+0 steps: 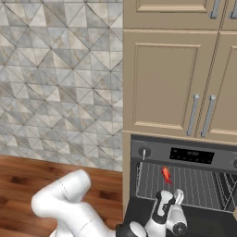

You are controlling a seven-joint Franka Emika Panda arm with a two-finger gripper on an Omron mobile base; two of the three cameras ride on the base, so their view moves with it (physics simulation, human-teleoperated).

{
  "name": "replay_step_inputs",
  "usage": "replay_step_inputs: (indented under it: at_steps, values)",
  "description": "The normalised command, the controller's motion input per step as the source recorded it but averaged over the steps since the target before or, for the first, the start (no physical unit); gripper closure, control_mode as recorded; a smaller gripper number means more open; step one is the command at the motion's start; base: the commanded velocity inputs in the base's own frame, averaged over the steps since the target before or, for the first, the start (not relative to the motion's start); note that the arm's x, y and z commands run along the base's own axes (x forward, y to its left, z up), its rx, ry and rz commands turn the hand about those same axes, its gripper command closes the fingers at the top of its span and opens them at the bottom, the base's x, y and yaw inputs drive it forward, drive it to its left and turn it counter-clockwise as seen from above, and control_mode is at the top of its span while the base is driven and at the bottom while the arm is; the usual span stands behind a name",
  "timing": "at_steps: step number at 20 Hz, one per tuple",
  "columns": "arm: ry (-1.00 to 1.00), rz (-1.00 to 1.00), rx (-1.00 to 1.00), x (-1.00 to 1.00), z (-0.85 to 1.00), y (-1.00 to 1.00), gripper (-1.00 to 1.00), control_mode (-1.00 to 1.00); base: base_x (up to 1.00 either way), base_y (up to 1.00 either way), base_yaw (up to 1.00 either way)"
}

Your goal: Take the fish from the oven and place it on the plate on the counter.

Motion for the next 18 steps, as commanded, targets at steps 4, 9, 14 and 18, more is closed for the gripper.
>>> replay_step_inputs:
  at_steps: [4, 9, 14, 18]
  values:
    - [0.13, 0.00, 0.02, -0.78, -0.24, -0.08, 1.00, -1.00, 0.00, 0.00, 0.00]
    - [0.22, 0.00, 0.02, -0.85, -0.03, -0.07, 1.00, -1.00, 0.00, 0.00, 0.00]
    - [0.18, 0.00, 0.05, -1.00, 0.00, -0.12, 1.00, -1.00, 0.00, 0.00, 0.00]
    - [0.16, 0.00, 0.05, -1.00, 0.00, -0.16, 1.00, -1.00, 0.00, 0.00, 0.00]
